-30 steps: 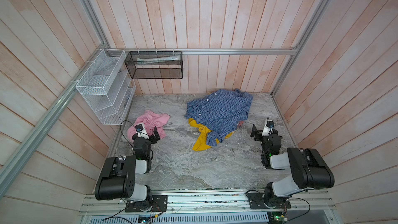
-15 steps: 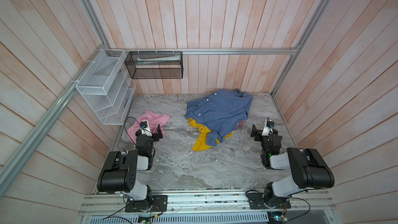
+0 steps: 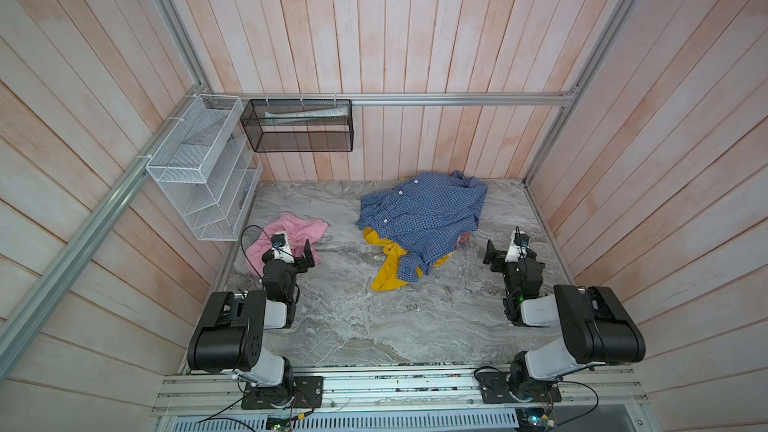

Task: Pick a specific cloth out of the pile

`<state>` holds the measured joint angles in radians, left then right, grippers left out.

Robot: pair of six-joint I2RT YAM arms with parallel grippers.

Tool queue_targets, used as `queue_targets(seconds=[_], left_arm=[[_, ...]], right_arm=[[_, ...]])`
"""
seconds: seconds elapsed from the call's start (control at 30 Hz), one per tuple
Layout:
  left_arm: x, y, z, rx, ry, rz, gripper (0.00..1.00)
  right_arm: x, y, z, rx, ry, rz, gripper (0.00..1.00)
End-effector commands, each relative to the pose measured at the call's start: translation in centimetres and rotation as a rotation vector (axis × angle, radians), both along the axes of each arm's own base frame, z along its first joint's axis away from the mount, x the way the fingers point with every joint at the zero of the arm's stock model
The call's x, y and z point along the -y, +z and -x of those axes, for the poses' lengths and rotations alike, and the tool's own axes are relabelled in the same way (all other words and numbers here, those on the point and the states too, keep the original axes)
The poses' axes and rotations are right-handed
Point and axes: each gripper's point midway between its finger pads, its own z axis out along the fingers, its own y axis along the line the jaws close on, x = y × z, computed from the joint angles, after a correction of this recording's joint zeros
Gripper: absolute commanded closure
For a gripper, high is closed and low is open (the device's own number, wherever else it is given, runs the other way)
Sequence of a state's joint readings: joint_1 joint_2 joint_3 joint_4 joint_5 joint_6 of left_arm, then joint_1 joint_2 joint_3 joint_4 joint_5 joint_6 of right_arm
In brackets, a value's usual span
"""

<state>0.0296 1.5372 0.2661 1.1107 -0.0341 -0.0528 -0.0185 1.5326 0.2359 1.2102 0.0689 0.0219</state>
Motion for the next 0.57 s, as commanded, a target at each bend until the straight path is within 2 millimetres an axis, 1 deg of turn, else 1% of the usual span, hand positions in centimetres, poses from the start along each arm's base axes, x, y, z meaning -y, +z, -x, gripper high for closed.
queue_targets(seconds=[0.0, 0.53], left_arm=[[0.07, 0.63, -0.47, 0.016, 0.002, -0.020, 0.00], [0.16, 0.62, -0.57, 0.013, 0.004, -0.023, 0.00]], right_arm=[[0.08, 0.62, -0.20, 0.015, 0.001, 0.000, 0.02], [0.08, 0.63, -0.19, 0.016, 0.001, -0.001, 0.02]])
